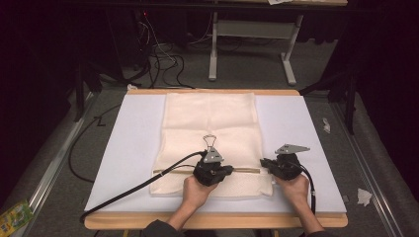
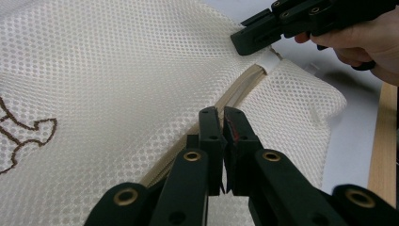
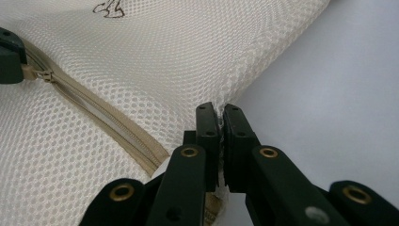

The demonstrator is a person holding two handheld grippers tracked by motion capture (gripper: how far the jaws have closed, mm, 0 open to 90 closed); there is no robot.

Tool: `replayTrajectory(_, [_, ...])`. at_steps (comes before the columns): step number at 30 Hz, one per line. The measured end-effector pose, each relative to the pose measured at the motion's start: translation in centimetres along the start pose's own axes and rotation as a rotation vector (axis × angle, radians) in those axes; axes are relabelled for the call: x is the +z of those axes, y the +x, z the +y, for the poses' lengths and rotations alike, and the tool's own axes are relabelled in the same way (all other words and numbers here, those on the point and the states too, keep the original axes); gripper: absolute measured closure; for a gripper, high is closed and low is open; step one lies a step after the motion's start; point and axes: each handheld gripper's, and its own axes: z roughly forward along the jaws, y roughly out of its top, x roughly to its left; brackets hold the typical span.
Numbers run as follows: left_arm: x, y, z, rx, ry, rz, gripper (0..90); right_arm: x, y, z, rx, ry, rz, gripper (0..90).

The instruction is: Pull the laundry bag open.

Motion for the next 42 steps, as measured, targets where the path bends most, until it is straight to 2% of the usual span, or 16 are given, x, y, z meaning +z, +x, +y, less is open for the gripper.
replayTrajectory(9, [-0.5, 0.2, -0.1, -0.011, -0.012, 0.0, 87.0, 0.0, 0.1, 0.2, -0.006, 0.001, 0.0, 87.8])
replayTrajectory(19, [-1.0, 0.2, -0.1, -0.005, -0.02, 0.006, 87.0, -0.1, 0.4, 0.5, -0.015, -0.001, -0.003, 87.8])
replayTrajectory(22, [-1.3, 0.6, -0.3, -0.02, -0.025, 0.009, 87.0, 0.0, 0.2, 0.5, -0.012, -0.003, -0.001, 87.8])
replayTrajectory(32, [-2.0, 0.6, -0.5, -0.016, -0.037, 0.015, 87.0, 0.1, 0.5, 0.5, -0.019, 0.003, -0.004, 87.8])
replayTrajectory(38, [-2.4, 1.0, -0.8, -0.033, -0.042, 0.014, 87.0, 0.2, 0.4, 0.5, -0.015, 0.002, -0.002, 87.8])
replayTrajectory(42, [-2.7, 1.1, -0.7, -0.031, -0.049, 0.018, 87.0, 0.2, 0.4, 0.5, -0.013, 0.004, -0.003, 87.8])
